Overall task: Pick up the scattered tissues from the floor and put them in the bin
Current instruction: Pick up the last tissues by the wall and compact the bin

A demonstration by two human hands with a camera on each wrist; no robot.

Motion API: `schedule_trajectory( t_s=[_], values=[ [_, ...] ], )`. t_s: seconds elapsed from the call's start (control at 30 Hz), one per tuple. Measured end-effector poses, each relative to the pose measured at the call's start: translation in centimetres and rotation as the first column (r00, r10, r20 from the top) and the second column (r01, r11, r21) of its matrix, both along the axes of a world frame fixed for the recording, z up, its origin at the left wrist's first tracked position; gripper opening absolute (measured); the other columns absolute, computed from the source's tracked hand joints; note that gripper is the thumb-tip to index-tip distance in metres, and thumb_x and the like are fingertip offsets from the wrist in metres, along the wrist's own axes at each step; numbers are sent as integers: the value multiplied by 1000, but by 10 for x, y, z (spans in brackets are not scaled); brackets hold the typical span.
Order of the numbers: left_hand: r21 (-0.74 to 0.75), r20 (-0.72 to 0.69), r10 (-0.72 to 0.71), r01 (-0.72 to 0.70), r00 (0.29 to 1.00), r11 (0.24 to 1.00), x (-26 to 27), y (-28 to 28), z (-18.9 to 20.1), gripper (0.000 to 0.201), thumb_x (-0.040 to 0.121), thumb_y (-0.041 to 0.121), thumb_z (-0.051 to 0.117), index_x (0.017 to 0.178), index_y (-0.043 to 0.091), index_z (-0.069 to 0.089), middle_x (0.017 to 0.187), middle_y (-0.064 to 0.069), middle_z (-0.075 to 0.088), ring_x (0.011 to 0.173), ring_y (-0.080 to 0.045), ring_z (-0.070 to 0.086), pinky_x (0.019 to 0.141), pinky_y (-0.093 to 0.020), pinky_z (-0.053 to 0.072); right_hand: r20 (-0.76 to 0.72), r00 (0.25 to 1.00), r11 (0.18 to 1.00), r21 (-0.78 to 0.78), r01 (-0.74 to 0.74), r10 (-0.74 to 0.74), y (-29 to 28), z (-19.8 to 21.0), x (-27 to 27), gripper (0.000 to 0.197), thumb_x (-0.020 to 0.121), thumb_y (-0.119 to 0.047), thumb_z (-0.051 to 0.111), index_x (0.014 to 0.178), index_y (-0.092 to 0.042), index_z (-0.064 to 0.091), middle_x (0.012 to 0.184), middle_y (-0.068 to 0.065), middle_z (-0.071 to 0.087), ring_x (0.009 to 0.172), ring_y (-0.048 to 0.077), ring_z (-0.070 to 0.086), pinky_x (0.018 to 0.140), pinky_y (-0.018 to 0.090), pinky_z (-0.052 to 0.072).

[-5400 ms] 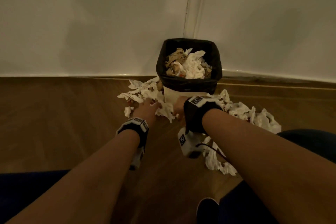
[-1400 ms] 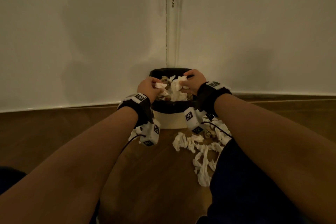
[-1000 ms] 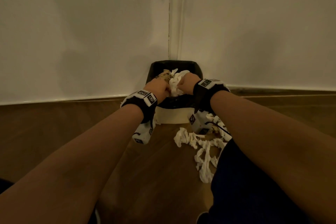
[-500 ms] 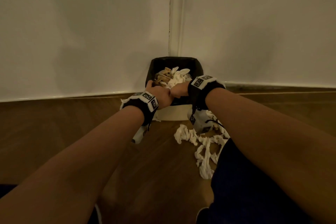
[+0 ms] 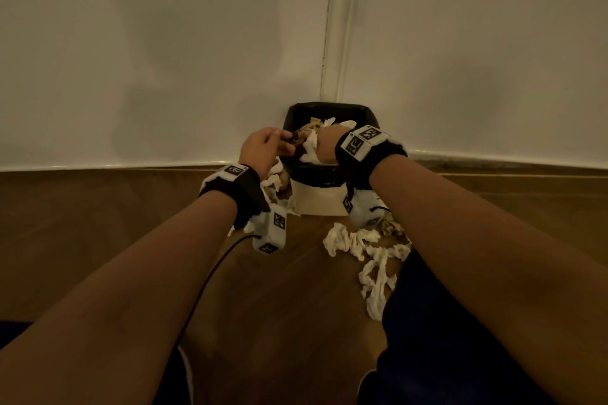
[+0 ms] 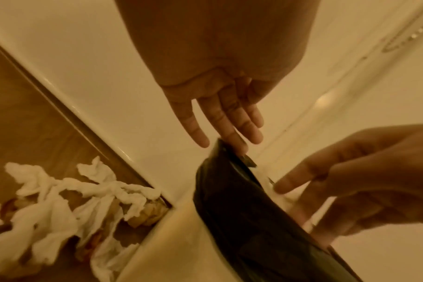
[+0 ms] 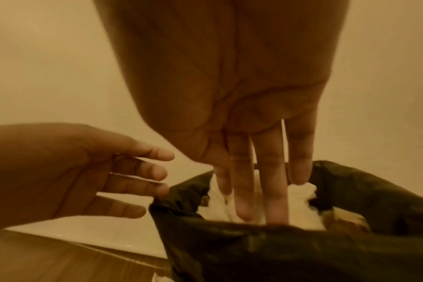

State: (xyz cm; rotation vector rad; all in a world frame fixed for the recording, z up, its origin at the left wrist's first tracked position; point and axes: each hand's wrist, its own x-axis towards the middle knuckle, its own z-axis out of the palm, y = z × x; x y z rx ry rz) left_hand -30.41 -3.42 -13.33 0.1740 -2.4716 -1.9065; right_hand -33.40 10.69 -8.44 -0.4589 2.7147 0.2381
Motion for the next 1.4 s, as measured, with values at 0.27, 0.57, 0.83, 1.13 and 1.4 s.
schedule_trajectory(
  t_s=[0.27, 0.57, 0.83, 1.13, 1.4],
  values=[
    [-345, 132, 159, -105, 979, 933, 21, -83, -56, 21, 93, 13, 46, 100, 14, 65, 87, -5, 70, 77, -18, 65, 74, -31, 54, -98, 987, 847, -528, 58, -129, -57, 17, 31, 27, 93, -13, 42, 102, -1, 65, 106, 11, 66, 94, 26, 62, 79, 30, 51],
    [-729, 422, 67, 294, 904, 617, 52, -106, -136, 52, 87, 38, 50, 136, 25, 38, 137, -13, 38, 120, -36, 43, 97, -45, 42, 218, 967, 919, -338, 205, -135, -84, -79, 49, 31, 97, -22, 39, 109, -5, 62, 116, 15, 63, 105, 32, 61, 85, 36, 51],
    [-676, 441, 35, 307, 897, 670, 38, -68, -175, 50, 93, 52, 39, 135, 60, 14, 155, -2, -9, 141, -41, -5, 105, -70, 14, 281, 930, 883, -338, 327, -237, -76, -146, 42, 22, 96, -23, 42, 89, -10, 59, 108, 16, 63, 92, 31, 59, 69, 30, 39],
    [-820, 413, -81, 410, 907, 400, 49, -70, -234, 55, 92, 51, 42, 142, 37, 24, 156, -3, 4, 142, -33, 3, 115, -50, 12, 319, 904, 886, -272, 375, -285, -69, -185, 45, 24, 96, -18, 41, 102, -4, 60, 113, 17, 61, 105, 31, 58, 73, 29, 38],
    [-796, 285, 47, 209, 957, 567, 53, -86, -234, 41, 96, 22, 43, 135, 10, 38, 144, -17, 27, 128, -36, 30, 106, -43, 28, 342, 902, 903, -240, 356, -264, -72, -195, 45, 31, 99, -17, 38, 118, -4, 58, 126, 15, 56, 116, 28, 53, 91, 31, 43]
  ],
)
